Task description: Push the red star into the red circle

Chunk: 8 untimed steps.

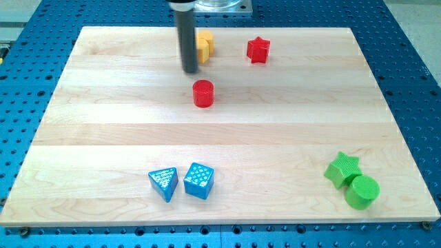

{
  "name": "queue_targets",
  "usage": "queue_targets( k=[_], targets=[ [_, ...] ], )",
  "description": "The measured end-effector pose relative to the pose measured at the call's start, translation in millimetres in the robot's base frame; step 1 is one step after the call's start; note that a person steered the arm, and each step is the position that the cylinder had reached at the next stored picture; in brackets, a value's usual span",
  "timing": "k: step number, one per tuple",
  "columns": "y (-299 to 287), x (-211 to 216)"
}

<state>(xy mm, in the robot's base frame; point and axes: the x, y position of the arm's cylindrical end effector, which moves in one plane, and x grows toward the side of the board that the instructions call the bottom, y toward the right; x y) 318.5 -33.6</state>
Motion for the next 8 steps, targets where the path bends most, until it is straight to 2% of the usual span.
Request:
queue_targets(
  k=[3, 5, 6, 7, 8],
  targets=[
    [111.3, -21.6],
    [168.0, -5.0],
    [203.6, -28.5],
    [190.6, -86.4],
    [161.8, -94.6]
  ],
)
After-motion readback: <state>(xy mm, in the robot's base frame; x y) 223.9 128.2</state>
